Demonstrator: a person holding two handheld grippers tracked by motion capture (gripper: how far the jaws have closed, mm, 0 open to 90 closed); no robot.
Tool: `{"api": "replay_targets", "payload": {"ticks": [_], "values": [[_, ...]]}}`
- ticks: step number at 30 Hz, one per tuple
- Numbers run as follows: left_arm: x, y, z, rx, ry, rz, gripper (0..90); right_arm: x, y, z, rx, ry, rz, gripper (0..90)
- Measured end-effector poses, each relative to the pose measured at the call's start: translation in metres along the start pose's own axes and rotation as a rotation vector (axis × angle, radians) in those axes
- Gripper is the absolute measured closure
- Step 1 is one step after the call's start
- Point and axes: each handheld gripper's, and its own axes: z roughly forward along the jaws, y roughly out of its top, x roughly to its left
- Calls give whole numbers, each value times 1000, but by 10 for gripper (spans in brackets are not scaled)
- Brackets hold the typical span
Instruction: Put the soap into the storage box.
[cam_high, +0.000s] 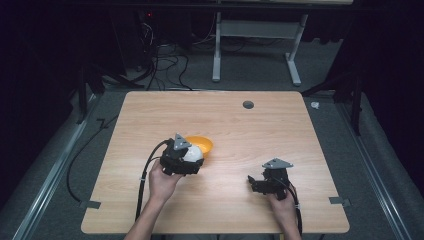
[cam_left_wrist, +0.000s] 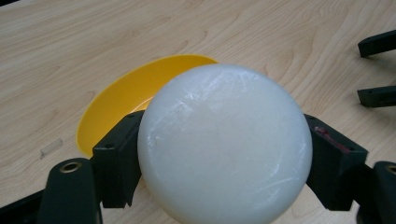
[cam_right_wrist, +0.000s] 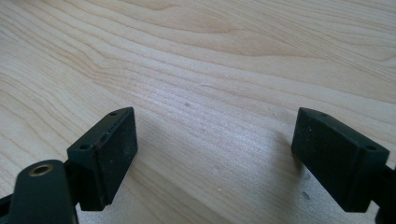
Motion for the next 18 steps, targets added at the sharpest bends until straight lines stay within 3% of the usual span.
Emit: {"api": "replay_targets", "payload": {"ticks": [4, 7, 15, 17, 18], "values": [[3, 6, 4, -2, 5, -3, 243, 0, 0, 0, 0, 0, 1, 151], [8, 8, 8, -4, -5, -29, 243, 0, 0, 0, 0, 0, 1, 151], [15, 16, 20, 22, 27, -39, 243, 0, 0, 0, 1, 2, 2, 152], [18, 17, 24, 17, 31, -50, 243, 0, 0, 0, 1, 2, 2, 152], [21, 17, 27, 19, 24, -74, 243, 0, 0, 0, 1, 2, 2, 152]]}}
